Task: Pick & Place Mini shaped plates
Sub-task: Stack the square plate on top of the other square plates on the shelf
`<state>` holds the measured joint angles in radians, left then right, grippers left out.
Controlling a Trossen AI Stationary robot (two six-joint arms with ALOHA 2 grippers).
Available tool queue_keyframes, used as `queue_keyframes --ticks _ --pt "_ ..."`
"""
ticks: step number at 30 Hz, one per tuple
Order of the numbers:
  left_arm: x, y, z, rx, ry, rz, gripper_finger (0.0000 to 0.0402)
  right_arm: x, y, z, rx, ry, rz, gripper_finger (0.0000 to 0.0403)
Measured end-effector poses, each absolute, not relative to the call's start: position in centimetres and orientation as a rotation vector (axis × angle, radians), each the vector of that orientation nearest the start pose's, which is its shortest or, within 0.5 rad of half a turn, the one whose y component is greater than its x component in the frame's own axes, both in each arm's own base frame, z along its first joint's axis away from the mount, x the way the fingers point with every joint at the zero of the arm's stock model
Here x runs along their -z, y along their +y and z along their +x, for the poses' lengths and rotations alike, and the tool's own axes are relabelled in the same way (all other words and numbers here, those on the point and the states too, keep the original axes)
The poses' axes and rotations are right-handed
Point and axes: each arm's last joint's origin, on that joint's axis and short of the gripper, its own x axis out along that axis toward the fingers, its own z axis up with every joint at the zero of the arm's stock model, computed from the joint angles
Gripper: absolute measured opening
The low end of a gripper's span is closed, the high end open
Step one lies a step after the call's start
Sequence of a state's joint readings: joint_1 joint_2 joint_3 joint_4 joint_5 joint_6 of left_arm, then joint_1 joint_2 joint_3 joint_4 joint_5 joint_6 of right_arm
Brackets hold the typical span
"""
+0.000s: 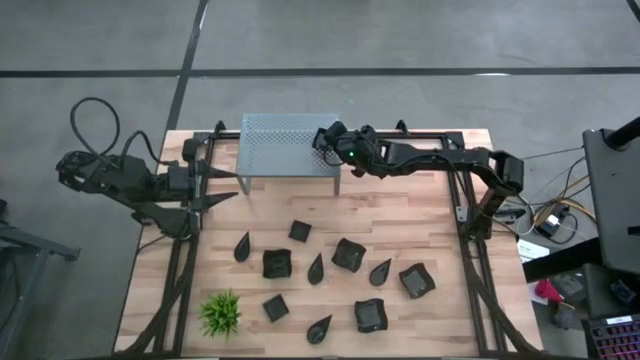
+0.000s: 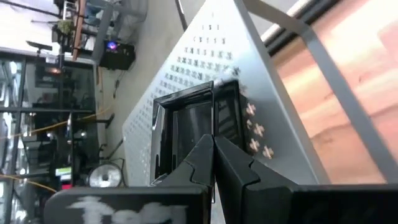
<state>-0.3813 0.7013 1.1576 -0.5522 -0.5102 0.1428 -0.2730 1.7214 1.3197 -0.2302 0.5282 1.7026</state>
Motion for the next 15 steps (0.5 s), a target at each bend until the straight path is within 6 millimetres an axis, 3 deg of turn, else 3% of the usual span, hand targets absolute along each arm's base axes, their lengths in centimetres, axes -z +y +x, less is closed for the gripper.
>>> queue_keyframes --ticks 15 --pt "-42.64 -2.55 10.17 -0.123 0.098 0.174 0.0174 -26.90 -12.22 36.42 1.087 -0.127 1.425 0.0008"
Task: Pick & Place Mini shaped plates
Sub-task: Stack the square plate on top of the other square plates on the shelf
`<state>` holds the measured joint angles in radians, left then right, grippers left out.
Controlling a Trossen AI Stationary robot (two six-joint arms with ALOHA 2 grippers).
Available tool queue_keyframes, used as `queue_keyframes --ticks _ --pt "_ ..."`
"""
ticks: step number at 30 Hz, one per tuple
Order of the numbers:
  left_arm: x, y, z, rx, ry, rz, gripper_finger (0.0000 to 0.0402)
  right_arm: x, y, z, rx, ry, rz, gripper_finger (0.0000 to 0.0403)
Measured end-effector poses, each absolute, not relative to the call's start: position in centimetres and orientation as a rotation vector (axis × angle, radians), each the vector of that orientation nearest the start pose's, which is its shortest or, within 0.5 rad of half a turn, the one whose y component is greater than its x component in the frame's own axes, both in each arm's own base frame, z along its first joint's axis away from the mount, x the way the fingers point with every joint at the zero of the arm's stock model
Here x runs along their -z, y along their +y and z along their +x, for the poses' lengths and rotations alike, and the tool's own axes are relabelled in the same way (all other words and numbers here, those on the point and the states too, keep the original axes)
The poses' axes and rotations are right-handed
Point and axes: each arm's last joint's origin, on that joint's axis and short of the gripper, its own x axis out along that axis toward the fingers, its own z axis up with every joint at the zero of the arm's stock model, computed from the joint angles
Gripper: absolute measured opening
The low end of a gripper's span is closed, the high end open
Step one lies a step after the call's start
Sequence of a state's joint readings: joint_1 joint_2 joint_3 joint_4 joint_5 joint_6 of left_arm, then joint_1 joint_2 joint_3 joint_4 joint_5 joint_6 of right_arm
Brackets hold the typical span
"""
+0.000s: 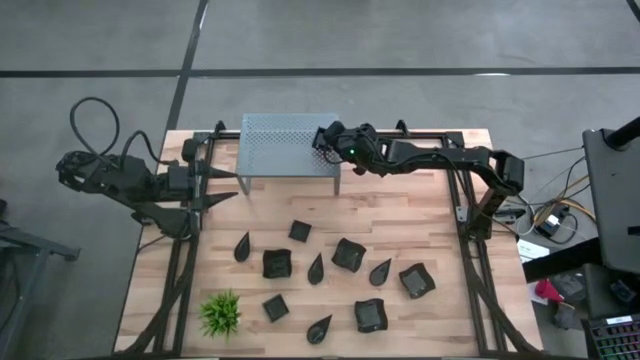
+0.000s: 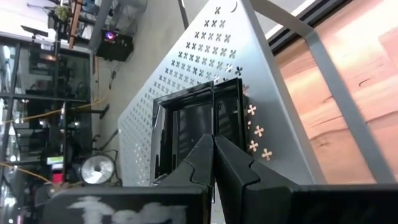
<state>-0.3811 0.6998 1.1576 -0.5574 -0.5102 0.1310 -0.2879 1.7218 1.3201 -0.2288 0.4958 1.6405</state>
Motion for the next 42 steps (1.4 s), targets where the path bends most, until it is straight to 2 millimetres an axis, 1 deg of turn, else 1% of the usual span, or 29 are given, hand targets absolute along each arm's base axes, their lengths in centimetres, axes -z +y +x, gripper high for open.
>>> queue_keyframes --ticks 6,12,18,22,28,33,38,42 --pt "-42.6 -2.6 10.2 -0.123 0.101 0.174 0.0174 -26.9 -12.4 36.4 1.088 -0.115 1.405 0.0008" --pt "-42.6 -2.6 10.2 -0.123 0.101 0.174 0.0174 -26.8 -12.8 36.2 1.081 -0.100 1.423 0.0008" --pt "-42.6 -2.6 10.2 -0.123 0.101 0.174 0.0174 -26.7 -12.8 36.2 1.072 -0.078 1.415 0.0012" --pt "-42.6 -2.6 10.2 -0.123 0.102 0.175 0.0174 -26.7 -13.0 36.2 1.056 -0.056 1.417 0.0035" --pt "-42.6 -2.6 10.2 -0.123 0.101 0.175 0.0174 -26.7 -13.1 36.2 1.049 -0.061 1.417 0.0090" --pt "-42.6 -2.5 10.2 -0.123 0.101 0.173 0.0174 -27.1 -13.2 36.5 1.005 -0.071 1.364 0.0128" --pt "-42.6 -2.6 10.2 -0.123 0.101 0.165 0.0174 -27.6 -13.4 36.6 1.007 -0.129 1.302 0.0142" --pt "-42.6 -2.6 10.2 -0.124 0.100 0.150 0.0174 -27.5 -13.4 36.6 1.012 -0.107 1.297 0.0144"
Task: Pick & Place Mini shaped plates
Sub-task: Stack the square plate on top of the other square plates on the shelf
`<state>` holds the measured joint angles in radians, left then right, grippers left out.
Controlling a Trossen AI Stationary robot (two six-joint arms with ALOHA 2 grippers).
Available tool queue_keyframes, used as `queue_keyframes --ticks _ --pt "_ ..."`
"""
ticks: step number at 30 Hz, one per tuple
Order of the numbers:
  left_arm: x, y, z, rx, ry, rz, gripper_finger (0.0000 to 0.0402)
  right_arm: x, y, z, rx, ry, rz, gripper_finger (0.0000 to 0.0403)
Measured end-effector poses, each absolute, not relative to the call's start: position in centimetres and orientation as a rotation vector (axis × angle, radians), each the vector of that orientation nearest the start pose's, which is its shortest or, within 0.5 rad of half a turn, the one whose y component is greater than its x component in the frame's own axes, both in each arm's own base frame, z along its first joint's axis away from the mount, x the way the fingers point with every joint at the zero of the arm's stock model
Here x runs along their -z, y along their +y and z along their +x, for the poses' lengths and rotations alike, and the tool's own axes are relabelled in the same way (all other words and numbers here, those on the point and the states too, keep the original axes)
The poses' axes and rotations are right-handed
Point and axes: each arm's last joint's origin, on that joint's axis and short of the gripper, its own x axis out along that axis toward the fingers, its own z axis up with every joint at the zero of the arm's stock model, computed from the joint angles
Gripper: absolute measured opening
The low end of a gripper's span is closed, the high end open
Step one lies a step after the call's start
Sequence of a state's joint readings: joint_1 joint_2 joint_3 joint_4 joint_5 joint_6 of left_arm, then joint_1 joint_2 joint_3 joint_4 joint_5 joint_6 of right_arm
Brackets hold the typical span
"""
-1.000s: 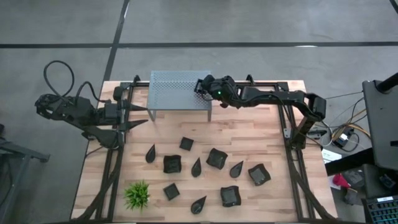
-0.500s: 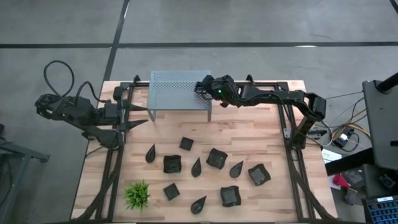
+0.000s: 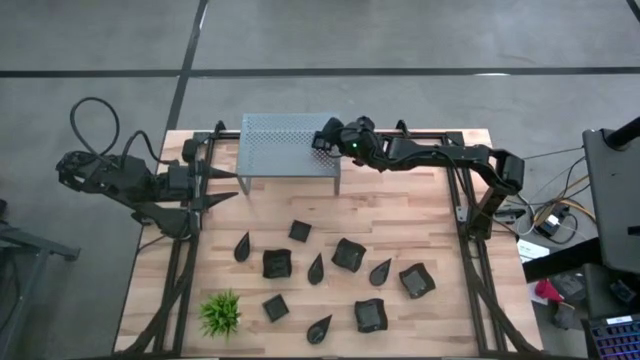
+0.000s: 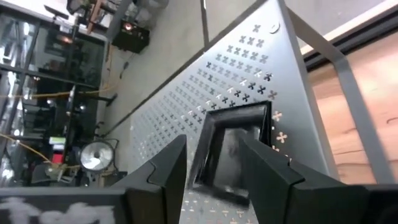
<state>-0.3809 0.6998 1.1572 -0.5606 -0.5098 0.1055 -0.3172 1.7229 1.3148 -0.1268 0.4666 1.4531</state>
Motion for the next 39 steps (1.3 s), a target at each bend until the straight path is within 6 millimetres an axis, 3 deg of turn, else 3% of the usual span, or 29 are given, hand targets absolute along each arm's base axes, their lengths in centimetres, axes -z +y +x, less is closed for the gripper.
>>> queue_keyframes --ticks 6,13,17,28,39 --pt "-42.6 -2.6 10.2 -0.124 0.100 0.149 0.0174 -28.0 -12.9 36.8 0.979 -0.065 1.216 0.0138" --pt "-42.5 -2.6 10.4 -0.124 0.107 0.149 0.0174 -30.7 -11.6 37.5 0.830 0.030 1.023 0.0121" --pt "-42.3 -2.9 11.0 -0.128 0.120 0.061 0.0174 -31.7 -10.6 38.0 0.734 0.070 0.983 0.0109" --pt "-39.5 -3.8 13.2 -0.213 0.356 -0.263 0.0174 -33.3 -4.2 39.0 0.534 0.144 0.892 0.0087" --pt "-37.3 -4.1 16.6 -0.319 0.494 -0.444 0.0174 -36.2 1.5 37.2 0.363 0.138 0.852 0.0089"
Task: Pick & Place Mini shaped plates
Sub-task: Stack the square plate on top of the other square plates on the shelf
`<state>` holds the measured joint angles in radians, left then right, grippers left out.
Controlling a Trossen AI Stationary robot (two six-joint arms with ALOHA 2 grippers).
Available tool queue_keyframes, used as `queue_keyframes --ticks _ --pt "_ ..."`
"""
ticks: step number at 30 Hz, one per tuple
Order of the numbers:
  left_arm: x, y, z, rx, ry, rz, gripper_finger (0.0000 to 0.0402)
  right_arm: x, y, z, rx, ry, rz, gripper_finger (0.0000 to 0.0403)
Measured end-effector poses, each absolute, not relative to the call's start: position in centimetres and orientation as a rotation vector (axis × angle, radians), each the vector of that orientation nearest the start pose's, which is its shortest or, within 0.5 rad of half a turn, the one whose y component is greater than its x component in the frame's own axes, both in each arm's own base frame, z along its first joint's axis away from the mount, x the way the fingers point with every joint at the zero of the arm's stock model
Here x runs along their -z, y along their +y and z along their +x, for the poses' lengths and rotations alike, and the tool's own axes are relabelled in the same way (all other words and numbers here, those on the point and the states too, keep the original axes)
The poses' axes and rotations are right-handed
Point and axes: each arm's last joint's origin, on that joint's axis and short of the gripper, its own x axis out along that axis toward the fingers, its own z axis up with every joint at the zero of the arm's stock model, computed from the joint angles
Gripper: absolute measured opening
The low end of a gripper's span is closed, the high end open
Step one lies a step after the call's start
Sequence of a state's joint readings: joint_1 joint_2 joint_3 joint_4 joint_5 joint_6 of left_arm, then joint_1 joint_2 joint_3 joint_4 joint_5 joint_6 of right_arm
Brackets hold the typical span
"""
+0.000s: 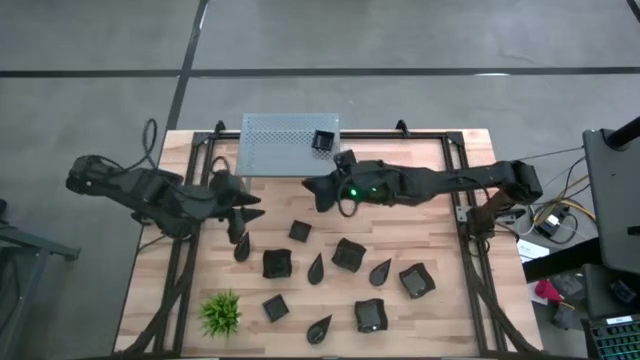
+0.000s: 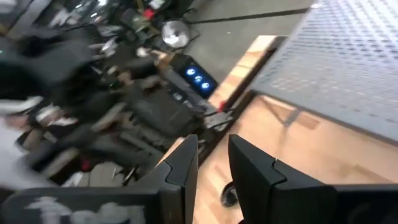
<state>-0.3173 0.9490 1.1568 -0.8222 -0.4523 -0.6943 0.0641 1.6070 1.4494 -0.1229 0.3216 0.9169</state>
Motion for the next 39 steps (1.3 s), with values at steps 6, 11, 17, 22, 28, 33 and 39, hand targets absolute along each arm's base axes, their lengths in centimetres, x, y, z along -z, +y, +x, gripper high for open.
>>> queue_keyframes --ticks 6,11,17,22,28,33,39 --pt "-36.2 -3.5 18.6 -0.374 0.559 -0.575 0.0174 -38.9 4.1 34.6 0.253 0.126 0.740 0.0081" --pt "-34.9 -2.4 20.5 -0.450 0.615 -0.731 0.0174 -40.5 6.2 32.7 0.170 0.121 0.686 0.0071" --pt "-32.4 -1.2 22.5 -0.531 0.702 -0.880 0.0174 -41.8 8.5 30.7 0.074 0.119 0.623 0.0069" --pt "-29.0 -1.1 23.8 -0.585 0.802 -0.948 0.0174 -42.0 9.4 30.1 0.036 0.128 0.585 0.0074" --pt "-25.1 -1.1 24.7 -0.654 0.865 -0.965 0.0174 -42.3 9.9 29.7 0.009 0.129 0.597 0.0070" --pt "-22.2 -0.6 25.5 -0.653 0.869 -1.033 0.0174 -42.6 9.8 29.4 0.000 0.112 0.604 0.0063" --pt "-19.7 0.1 25.8 -0.679 0.914 -1.072 0.0174 -42.7 9.8 29.4 -0.001 0.111 0.601 0.0068"
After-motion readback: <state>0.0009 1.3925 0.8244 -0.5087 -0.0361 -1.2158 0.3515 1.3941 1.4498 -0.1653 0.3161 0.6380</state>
